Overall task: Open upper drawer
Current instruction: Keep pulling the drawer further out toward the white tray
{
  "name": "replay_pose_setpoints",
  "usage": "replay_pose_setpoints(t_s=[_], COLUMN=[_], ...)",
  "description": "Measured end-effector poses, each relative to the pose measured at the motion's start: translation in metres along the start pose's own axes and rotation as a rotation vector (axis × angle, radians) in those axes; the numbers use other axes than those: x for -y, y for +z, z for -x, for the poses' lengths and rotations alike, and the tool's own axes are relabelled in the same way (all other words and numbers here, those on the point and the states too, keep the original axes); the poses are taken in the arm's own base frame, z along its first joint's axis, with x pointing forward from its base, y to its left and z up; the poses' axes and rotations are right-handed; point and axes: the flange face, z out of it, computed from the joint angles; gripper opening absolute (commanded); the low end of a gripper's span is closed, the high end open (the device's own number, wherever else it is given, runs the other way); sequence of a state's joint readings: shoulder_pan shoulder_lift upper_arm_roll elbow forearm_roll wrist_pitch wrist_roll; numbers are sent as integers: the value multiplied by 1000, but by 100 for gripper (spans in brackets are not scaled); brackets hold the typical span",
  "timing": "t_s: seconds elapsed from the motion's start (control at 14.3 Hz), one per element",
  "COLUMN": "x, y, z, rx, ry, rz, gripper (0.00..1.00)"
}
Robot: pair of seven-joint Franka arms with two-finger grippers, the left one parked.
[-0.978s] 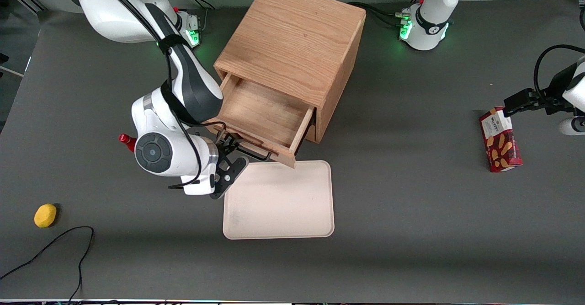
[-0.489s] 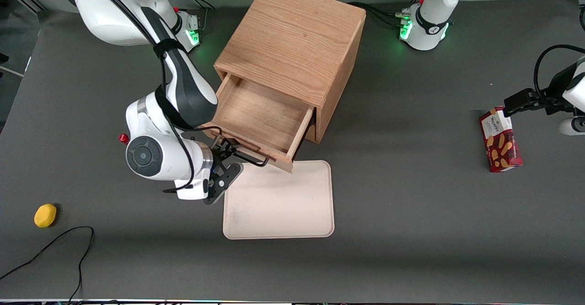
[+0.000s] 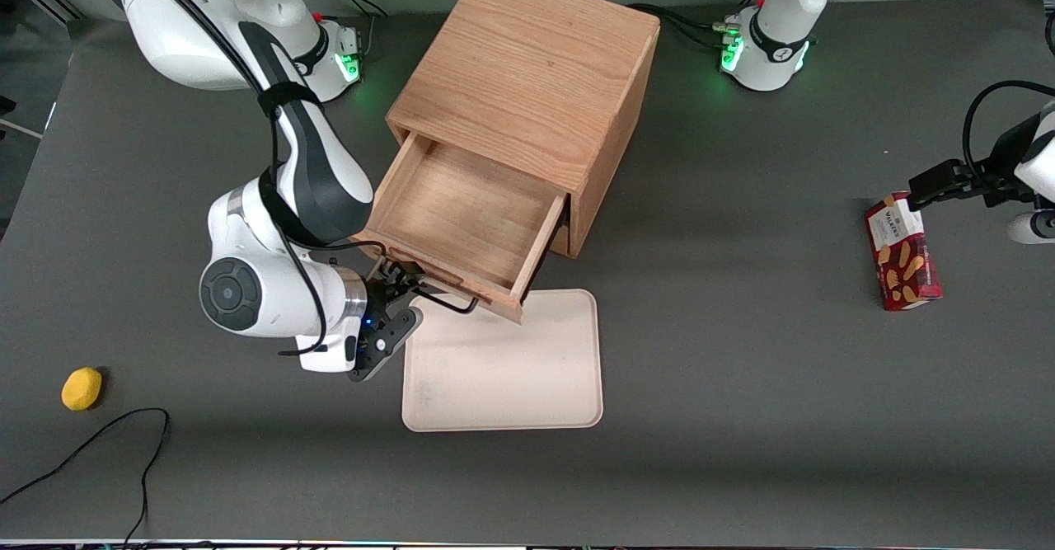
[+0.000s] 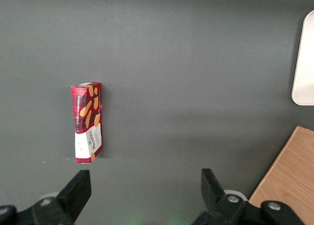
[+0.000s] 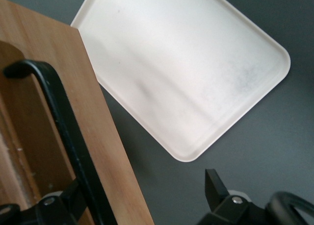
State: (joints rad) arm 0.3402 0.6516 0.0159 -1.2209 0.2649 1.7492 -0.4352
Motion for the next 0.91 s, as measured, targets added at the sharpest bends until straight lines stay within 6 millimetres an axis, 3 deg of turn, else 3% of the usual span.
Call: replay_pose_setpoints(t_s=[0.91], x=[-34], y=[-12], z=[2], rx=[-86], ry=[52], rz=[0], gripper=[100])
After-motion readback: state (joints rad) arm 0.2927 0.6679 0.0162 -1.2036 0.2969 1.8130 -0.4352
